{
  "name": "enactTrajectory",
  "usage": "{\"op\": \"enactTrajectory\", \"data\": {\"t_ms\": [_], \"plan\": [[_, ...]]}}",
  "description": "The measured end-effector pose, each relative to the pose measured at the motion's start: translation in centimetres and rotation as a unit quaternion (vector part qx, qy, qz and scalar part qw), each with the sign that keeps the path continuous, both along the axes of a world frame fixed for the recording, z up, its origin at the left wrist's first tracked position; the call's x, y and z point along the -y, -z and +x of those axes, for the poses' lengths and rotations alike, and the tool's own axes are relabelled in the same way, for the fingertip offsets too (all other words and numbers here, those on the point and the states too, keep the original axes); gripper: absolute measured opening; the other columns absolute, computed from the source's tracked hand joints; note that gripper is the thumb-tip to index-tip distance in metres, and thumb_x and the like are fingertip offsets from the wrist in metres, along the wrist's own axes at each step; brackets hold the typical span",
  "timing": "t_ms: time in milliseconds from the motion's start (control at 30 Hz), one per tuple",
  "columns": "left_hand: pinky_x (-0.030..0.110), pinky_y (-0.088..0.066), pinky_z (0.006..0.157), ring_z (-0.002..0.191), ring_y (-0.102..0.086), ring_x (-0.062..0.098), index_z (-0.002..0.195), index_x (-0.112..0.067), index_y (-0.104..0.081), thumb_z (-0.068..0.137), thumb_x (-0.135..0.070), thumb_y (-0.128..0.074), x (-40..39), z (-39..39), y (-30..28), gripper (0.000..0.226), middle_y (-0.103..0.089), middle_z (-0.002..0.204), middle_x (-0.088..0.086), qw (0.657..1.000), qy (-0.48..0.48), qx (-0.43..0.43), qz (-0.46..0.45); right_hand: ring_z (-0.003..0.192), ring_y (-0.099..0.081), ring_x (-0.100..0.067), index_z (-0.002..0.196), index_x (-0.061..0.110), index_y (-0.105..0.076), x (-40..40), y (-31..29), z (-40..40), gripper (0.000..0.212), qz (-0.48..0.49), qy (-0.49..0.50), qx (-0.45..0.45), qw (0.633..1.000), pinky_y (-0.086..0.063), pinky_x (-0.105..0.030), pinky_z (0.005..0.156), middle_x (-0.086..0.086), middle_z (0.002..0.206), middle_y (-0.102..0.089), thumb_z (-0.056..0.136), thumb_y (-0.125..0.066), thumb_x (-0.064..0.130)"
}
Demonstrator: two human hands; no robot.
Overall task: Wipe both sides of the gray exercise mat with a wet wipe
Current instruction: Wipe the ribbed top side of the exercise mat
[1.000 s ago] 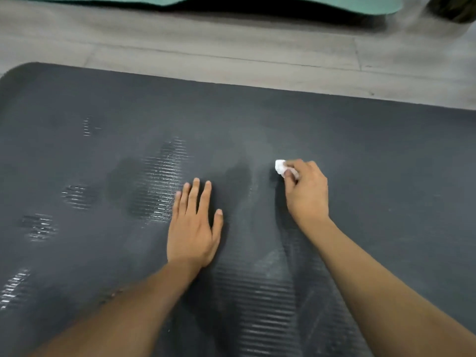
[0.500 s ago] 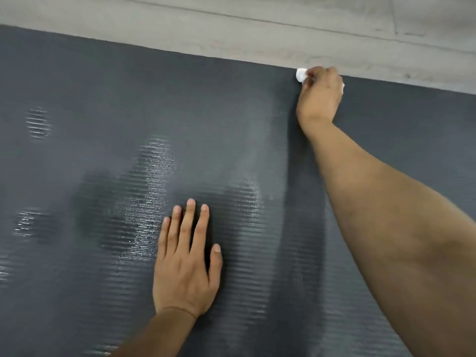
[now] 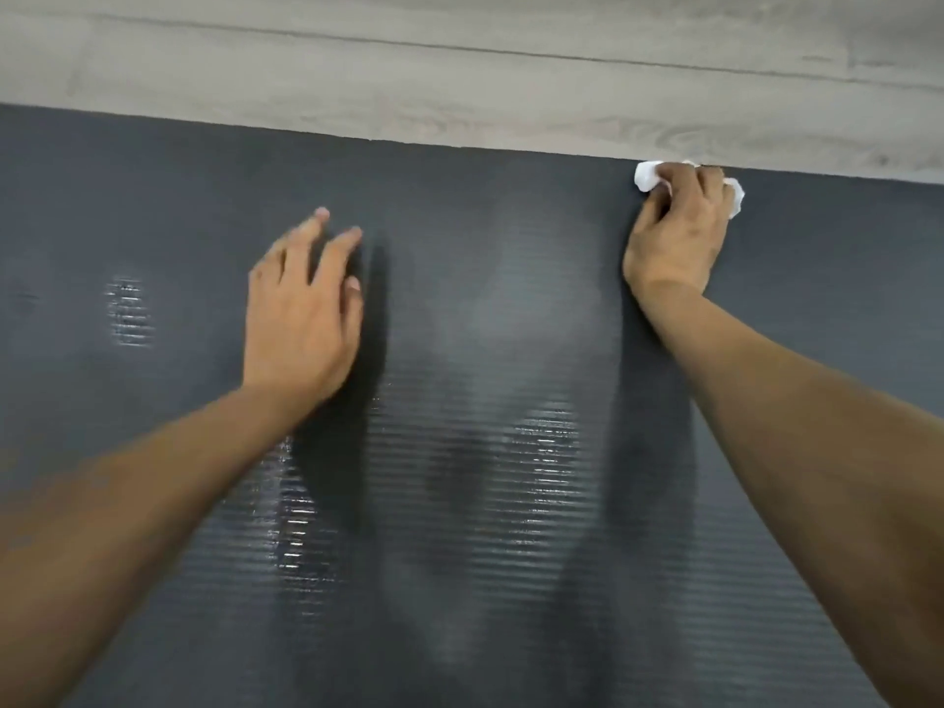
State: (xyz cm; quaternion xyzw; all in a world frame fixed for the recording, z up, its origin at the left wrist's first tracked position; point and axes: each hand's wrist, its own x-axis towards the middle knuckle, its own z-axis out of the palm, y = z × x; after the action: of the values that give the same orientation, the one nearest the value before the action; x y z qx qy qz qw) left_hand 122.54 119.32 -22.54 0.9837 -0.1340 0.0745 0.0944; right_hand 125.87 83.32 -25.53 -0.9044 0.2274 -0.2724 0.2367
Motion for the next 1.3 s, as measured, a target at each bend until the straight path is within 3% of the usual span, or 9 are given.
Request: {"op": "enactTrajectory", "data": {"t_ms": [233,433,533,733,867,933,1067,1167,1300], "plan": [[0.048,-0.009,0.127,0.153,-0.021,0.038,0.159,-0.026,-0.033,0.105,-0.041,-0.028,-2.8,5.5,3.2,0.057,-0.025,0.167,0.011,0.999,0.014,-0.046,0.003,0.098,-0.049,-0.026,0.098,0.023,-0.066,0.0,0.1,0.4,0.029,-0.036,0.016,0.029,0.999,-0.044,-0.039,0.085,0.000,0.102,-0.060,0.090,-0.044,0.006],[0.044,-0.004,0.128,0.155,-0.015,0.034,0.160,-0.030,-0.029,0.104,-0.044,-0.027,-3.1,5.5,2.6,0.058,-0.022,0.169,0.007,0.998,0.018,-0.061,-0.010,0.105,-0.051,-0.026,0.103,0.024,-0.070,-1.3,-0.7,0.6,0.029,-0.037,0.047,-0.008,0.998,-0.029,-0.013,0.080,0.003,0.107,-0.062,0.093,-0.045,0.011],[0.045,-0.004,0.128,0.156,-0.013,0.033,0.161,-0.030,-0.027,0.105,-0.044,-0.026,-2.9,5.4,2.6,0.058,-0.021,0.169,0.007,0.998,0.016,-0.068,-0.009,0.102,-0.055,-0.030,0.097,0.017,-0.072,-4.3,-1.5,2.1,0.025,0.018,0.137,-0.009,0.990,-0.036,-0.023,0.076,-0.005,0.100,-0.063,0.087,-0.051,0.007],[0.046,-0.006,0.128,0.156,-0.014,0.032,0.161,-0.030,-0.027,0.105,-0.044,-0.025,-2.9,5.5,2.7,0.058,-0.020,0.169,0.007,0.998,0.014,-0.066,-0.002,0.077,-0.056,-0.032,0.075,0.015,-0.074,-23.2,-2.5,7.4,0.018,0.042,-0.122,-0.018,0.991,-0.041,-0.037,0.073,-0.009,0.079,-0.063,0.069,-0.070,-0.002],[0.046,-0.006,0.128,0.156,-0.014,0.032,0.161,-0.030,-0.026,0.105,-0.044,-0.025,-2.7,5.7,2.5,0.058,-0.020,0.169,0.007,0.998,0.023,-0.063,0.000,0.090,-0.055,-0.025,0.087,0.018,-0.073,-19.8,-2.5,6.7,0.022,-0.036,-0.201,-0.100,0.974,-0.043,-0.035,0.070,-0.004,0.095,-0.063,0.081,-0.058,0.003],[0.046,-0.006,0.128,0.156,-0.015,0.033,0.161,-0.031,-0.028,0.104,-0.044,-0.026,-2.8,5.7,2.5,0.058,-0.022,0.169,0.007,0.998,0.016,-0.062,-0.005,0.094,-0.055,-0.024,0.087,0.023,-0.070,-13.3,-2.9,5.1,0.025,-0.068,-0.146,-0.129,0.979,-0.044,-0.035,0.068,-0.002,0.100,-0.063,0.083,-0.053,0.004],[0.046,-0.006,0.128,0.156,-0.015,0.033,0.160,-0.032,-0.028,0.103,-0.045,-0.026,-2.6,5.7,2.7,0.059,-0.022,0.169,0.006,0.998,0.011,-0.059,-0.010,0.088,-0.059,-0.040,0.091,0.017,-0.071,1.5,-5.3,0.4,0.031,-0.049,0.114,-0.163,0.979,-0.046,-0.039,0.075,-0.016,0.091,-0.065,0.082,-0.045,0.002],[0.046,-0.006,0.128,0.156,-0.015,0.033,0.160,-0.032,-0.028,0.103,-0.045,-0.026,-2.7,5.7,2.8,0.059,-0.022,0.169,0.006,0.998,0.008,-0.061,-0.009,0.087,-0.059,-0.038,0.089,0.018,-0.073,0.6,-5.2,0.4,0.033,-0.035,0.177,-0.134,0.974,-0.044,-0.038,0.073,-0.013,0.088,-0.065,0.082,-0.045,0.002],[0.046,-0.006,0.128,0.156,-0.015,0.033,0.160,-0.031,-0.028,0.103,-0.044,-0.026,-2.5,5.9,2.7,0.059,-0.022,0.169,0.006,0.998,0.010,-0.059,-0.004,0.096,-0.057,-0.023,0.088,0.023,-0.068,-13.6,-2.8,2.8,0.033,-0.068,-0.033,-0.125,0.989,-0.044,-0.031,0.074,-0.001,0.096,-0.065,0.082,-0.044,0.001]]}}
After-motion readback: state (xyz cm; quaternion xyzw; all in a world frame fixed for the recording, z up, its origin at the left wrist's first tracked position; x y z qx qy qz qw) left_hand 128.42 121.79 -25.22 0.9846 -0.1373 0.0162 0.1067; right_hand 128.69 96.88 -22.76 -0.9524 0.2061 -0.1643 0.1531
